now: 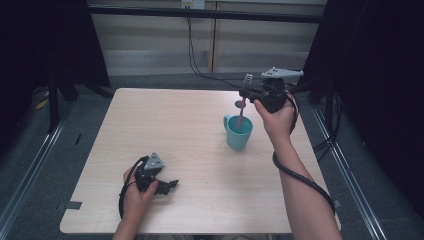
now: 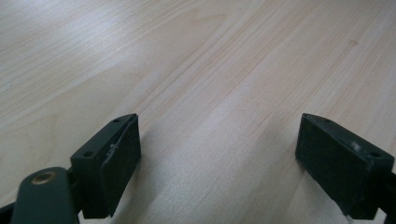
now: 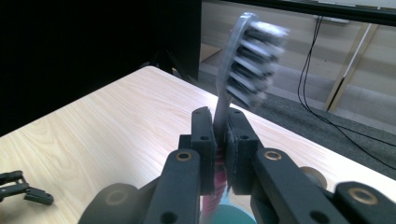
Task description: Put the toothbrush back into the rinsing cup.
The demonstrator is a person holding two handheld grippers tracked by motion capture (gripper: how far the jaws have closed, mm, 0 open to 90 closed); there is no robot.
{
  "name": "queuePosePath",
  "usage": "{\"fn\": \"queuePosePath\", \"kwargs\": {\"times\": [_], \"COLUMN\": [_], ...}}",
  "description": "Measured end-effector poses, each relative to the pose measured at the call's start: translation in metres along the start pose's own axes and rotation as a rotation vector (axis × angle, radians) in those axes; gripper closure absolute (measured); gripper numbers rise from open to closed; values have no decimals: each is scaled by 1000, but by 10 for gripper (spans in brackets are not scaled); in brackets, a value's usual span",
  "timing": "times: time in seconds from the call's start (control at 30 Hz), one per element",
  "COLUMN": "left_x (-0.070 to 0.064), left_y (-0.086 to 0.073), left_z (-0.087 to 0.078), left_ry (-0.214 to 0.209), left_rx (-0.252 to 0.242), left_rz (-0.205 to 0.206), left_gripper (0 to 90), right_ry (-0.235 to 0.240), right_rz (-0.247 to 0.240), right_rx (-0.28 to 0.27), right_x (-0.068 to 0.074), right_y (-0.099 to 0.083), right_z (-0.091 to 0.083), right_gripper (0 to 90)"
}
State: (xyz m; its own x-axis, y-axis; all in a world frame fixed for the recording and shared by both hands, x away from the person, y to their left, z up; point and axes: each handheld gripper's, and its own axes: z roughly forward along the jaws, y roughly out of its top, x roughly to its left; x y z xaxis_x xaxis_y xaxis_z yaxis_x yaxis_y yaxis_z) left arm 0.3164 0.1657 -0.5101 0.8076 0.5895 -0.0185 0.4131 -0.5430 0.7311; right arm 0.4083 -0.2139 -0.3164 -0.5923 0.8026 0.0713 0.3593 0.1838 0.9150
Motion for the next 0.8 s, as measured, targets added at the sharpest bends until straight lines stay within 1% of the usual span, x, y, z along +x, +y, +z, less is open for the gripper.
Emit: {"fn": "queuePosePath", "kwargs": {"times": [0.1,0.13,0.23,0.27,0.33,0.5,0.63,0.7,0.8], "left_x": [0,0,0,0,0,0,0,-1,-1], "left_y": [0,0,0,0,0,0,0,0,0], "left_z": [0,0,0,0,0,0,0,0,0], "left_ry": [-1,-1,0,0,0,1,4,3,2], "left_rx": [0,0,-2,0,0,0,1,0,-2], "left_rz": [0,0,1,0,3,2,3,0,-3], "left_gripper": [140,140,140,140,140,140,141,140,141], "right_ry": [-2,-13,-19,-23,-26,-36,-36,-37,-40], "right_rz": [3,-7,-12,-14,-13,-18,-4,-2,-4], "right_rx": [1,13,27,32,38,54,56,56,53], "right_x": [-3,-3,-4,-5,-5,-8,-12,-12,-12], "right_y": [-3,-5,-9,-13,-15,-30,-40,-46,-50], "right_z": [3,6,9,12,13,18,20,21,22], "right_gripper": [838,838,838,838,838,837,837,837,837]}}
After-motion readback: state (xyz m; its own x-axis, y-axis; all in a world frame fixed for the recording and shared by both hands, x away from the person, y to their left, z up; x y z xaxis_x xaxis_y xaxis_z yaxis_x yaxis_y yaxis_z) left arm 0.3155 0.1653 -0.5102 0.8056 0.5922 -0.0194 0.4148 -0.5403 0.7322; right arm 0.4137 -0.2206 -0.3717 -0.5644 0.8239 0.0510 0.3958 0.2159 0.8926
